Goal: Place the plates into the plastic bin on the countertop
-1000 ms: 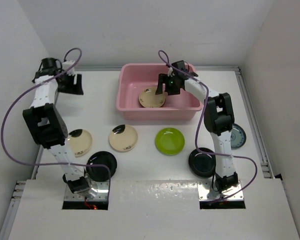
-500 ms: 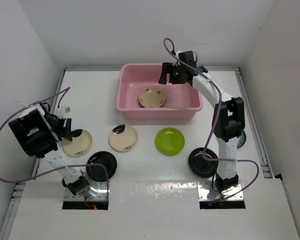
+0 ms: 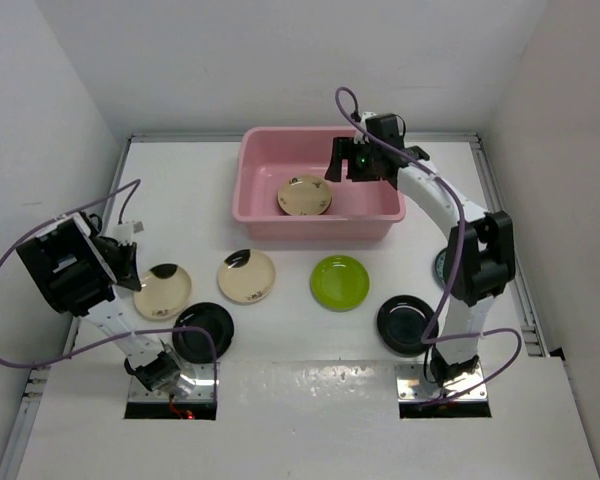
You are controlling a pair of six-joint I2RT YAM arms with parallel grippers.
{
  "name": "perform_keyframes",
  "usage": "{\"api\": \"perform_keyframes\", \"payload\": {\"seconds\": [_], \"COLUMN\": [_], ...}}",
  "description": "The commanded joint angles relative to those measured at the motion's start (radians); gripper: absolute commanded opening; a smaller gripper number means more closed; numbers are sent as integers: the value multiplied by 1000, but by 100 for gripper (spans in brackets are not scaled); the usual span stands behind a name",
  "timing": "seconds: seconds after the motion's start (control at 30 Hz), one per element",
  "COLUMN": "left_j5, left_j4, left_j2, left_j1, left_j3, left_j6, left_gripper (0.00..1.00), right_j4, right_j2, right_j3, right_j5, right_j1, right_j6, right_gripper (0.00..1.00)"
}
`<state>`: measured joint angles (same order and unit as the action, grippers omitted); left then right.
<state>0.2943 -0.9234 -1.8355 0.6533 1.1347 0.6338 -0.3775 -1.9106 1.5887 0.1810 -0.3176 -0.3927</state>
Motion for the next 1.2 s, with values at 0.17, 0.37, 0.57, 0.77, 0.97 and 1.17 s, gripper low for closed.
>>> {"api": "perform_keyframes", "payload": {"seconds": [0.17,0.37,0.57,0.77,0.97,1.17], "left_j5": [215,238,247,247,291,286], "left_j4": [-25,0,73,103,159,193], "left_j2": [-57,11,67,13,-102,-255], "left_j1": [11,-7,-104,-239,-530,-760], "left_j3": [186,385,563,897,1152,1152], "left_j6": [-39,-187,-334,-483,-607,-629], "left_gripper": [0,0,0,0,0,0], "right_j4": [84,170,207,198,158,144], "right_j2": [189,283,370,446,539,616], "right_j3": [-136,-252,-373,-473,-620,-746], "right_j5": [-41,-14,-28,-127,-178,-186], "right_j1": [37,162,308,420,589,713], "right_j6": [-54,-181,-296,-337,-454,-477], "right_gripper": [77,76,73,73,73,73]}}
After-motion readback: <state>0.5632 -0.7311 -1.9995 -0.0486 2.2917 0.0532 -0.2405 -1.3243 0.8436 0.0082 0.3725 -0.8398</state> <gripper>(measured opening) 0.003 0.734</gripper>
